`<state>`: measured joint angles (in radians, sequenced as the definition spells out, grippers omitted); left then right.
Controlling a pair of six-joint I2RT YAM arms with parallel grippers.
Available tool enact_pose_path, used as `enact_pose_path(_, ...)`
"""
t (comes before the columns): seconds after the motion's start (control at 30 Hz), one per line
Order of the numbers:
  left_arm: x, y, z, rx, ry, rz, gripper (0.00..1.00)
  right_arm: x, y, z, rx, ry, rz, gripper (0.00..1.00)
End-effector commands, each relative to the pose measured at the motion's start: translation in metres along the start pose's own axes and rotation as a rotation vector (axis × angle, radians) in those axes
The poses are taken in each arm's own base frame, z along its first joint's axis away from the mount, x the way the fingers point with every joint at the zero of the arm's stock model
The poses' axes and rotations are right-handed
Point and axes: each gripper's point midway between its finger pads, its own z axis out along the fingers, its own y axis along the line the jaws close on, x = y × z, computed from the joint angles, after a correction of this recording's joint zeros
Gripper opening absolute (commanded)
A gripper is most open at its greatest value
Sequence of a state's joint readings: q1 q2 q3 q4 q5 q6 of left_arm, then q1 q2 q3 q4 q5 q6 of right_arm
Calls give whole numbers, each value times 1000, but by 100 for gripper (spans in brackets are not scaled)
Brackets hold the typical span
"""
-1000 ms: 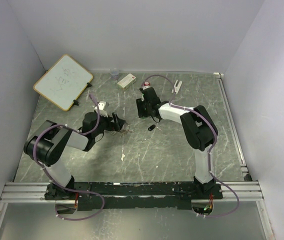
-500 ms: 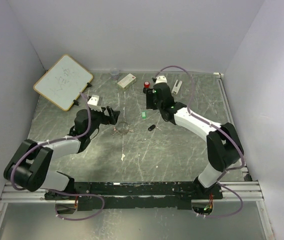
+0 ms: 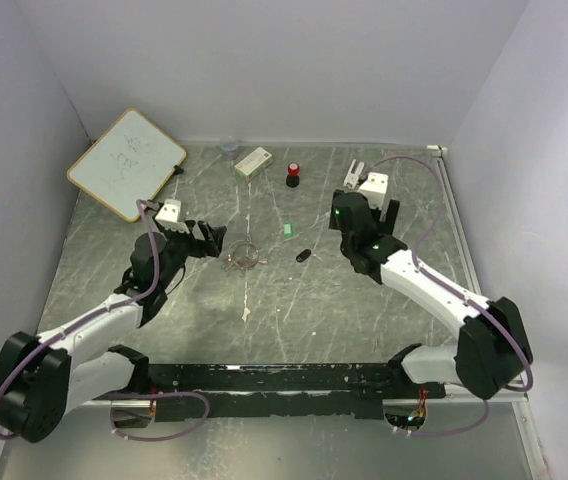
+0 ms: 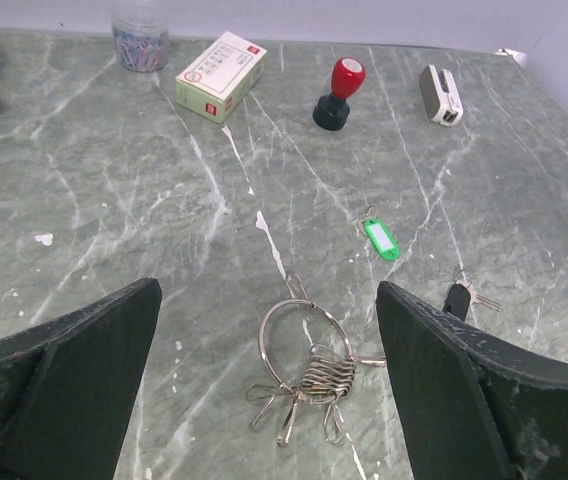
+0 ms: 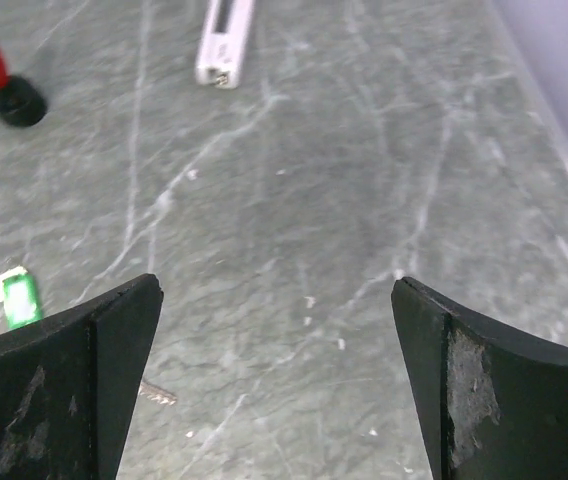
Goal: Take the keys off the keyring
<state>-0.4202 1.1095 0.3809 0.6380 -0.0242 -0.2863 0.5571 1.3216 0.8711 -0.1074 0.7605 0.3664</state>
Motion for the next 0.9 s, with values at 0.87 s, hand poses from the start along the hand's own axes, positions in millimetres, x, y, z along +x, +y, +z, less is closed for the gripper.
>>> enact_pose_path(0.87,-12,22,-41,-124,-40,2,100,7,-167,-83,664,-194,270,100)
